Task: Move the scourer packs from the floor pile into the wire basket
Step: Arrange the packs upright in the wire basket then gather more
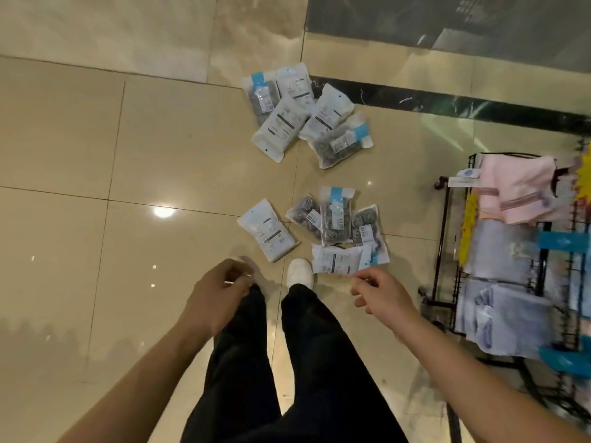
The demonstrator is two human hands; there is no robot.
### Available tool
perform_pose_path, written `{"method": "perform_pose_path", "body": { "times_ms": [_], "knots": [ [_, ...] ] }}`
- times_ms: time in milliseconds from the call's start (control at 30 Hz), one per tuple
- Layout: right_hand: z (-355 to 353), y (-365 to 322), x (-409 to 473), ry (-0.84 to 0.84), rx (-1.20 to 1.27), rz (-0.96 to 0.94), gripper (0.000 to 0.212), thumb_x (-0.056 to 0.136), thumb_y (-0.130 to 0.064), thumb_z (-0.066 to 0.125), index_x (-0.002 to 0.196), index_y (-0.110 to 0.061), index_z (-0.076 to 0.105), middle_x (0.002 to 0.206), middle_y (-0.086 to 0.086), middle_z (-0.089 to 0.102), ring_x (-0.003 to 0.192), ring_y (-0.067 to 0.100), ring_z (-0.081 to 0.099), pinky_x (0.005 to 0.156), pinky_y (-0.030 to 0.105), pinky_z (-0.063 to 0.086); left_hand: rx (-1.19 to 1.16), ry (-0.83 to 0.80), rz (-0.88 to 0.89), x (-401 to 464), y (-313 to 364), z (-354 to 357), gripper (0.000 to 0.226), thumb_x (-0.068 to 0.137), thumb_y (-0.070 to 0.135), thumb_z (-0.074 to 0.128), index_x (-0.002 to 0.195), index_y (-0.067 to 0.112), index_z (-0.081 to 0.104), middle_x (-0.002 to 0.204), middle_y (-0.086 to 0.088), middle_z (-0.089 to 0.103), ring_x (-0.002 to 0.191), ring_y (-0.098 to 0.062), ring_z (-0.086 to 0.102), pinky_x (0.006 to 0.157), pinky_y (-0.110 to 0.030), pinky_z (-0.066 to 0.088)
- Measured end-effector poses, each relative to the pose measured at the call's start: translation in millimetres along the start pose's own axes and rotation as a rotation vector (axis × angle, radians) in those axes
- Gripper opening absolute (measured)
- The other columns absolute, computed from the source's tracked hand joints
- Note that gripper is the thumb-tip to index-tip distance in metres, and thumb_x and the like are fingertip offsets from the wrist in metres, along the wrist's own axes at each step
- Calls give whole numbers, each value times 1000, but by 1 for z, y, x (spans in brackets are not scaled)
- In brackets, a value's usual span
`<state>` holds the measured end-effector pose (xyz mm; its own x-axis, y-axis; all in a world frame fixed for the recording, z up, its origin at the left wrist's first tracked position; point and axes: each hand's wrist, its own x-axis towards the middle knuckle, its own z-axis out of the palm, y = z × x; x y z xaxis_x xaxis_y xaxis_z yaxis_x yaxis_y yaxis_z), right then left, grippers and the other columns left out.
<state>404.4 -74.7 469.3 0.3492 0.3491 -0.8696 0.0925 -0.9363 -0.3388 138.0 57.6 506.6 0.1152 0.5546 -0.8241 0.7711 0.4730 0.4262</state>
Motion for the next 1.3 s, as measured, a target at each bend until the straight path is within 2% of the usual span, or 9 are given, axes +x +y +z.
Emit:
{"method": "perform_pose_path", "body": {
  "times_ms": [300, 533, 633, 800, 900, 1067, 1133, 1233, 1300],
  "knots": [
    [25, 87, 126, 155, 27, 199, 8, 101, -24, 66, 95, -28, 71, 87, -1, 76, 77, 23, 74, 69, 34, 52, 69, -242, 88, 147, -7, 67, 15, 100, 28, 62, 104, 41, 68, 98, 37, 67, 90, 17, 60, 76, -17, 43],
    [87, 121, 259, 196, -35, 156, 9, 101, -30, 66, 93, -30, 70, 90, -6, 74, 81, 17, 74, 70, 32, 50, 145, -166, 12, 312, -90, 90, 16, 97, 24, 65, 107, 36, 67, 111, 17, 71, 102, -13, 69, 89, -42, 57],
    [113, 126, 333, 236, -16, 121, 9, 100, -35, 69, 105, -28, 69, 100, -14, 70, 90, 13, 69, 73, 27, 50, 108, -86, -54, 387, -126, 111, 38, 92, 26, 73, 127, 31, 60, 120, 9, 66, 110, -22, 66, 97, -47, 55],
    [144, 124, 455, 363, 129, 89, 68, 88, -52, 78, 144, -22, 54, 131, -5, 61, 119, 19, 61, 104, 36, 50, -105, 30, -318, 489, -175, 156, 90, 89, 31, 82, 159, 14, 28, 146, -11, 49, 124, -32, 54, 103, -48, 50],
    [155, 125, 507, 450, 149, 125, 104, 69, -74, 76, 154, -23, 44, 151, 6, 54, 139, 30, 52, 117, 51, 45, -287, 80, -460, 523, -201, 188, 93, 87, 34, 85, 156, 13, 26, 138, -4, 47, 122, -25, 49, 99, -45, 43],
    [161, 124, 546, 523, 105, 184, 123, 67, -74, 81, 164, -22, 26, 165, 13, 34, 151, 38, 36, 122, 58, 35, -537, 167, -517, 546, -224, 215, 104, 78, 33, 92, 154, 19, 24, 137, -2, 49, 124, -23, 51, 107, -45, 42],
    [158, 124, 549, 533, 102, 220, 129, 65, -72, 86, 165, -21, 23, 166, 14, 31, 152, 38, 34, 123, 57, 35, -553, 200, -547, 548, -228, 214, 97, 76, 32, 93, 151, 17, 33, 135, -3, 56, 120, -25, 57, 98, -47, 46],
    [153, 124, 548, 516, 83, 260, 134, 47, -82, 84, 156, -20, 37, 155, 15, 41, 143, 39, 45, 118, 56, 42, -558, 145, -546, 549, -229, 208, 43, 81, 26, 89, 112, 16, 62, 115, -5, 70, 105, -25, 65, 88, -44, 45],
    [151, 120, 544, 500, 92, 262, 133, 40, -82, 85, 148, -18, 42, 147, 14, 46, 134, 37, 52, 113, 55, 48, -587, 102, -510, 545, -227, 205, 22, 86, 21, 84, 95, 18, 64, 107, -4, 72, 105, -24, 65, 92, -41, 47]
  ]
}}
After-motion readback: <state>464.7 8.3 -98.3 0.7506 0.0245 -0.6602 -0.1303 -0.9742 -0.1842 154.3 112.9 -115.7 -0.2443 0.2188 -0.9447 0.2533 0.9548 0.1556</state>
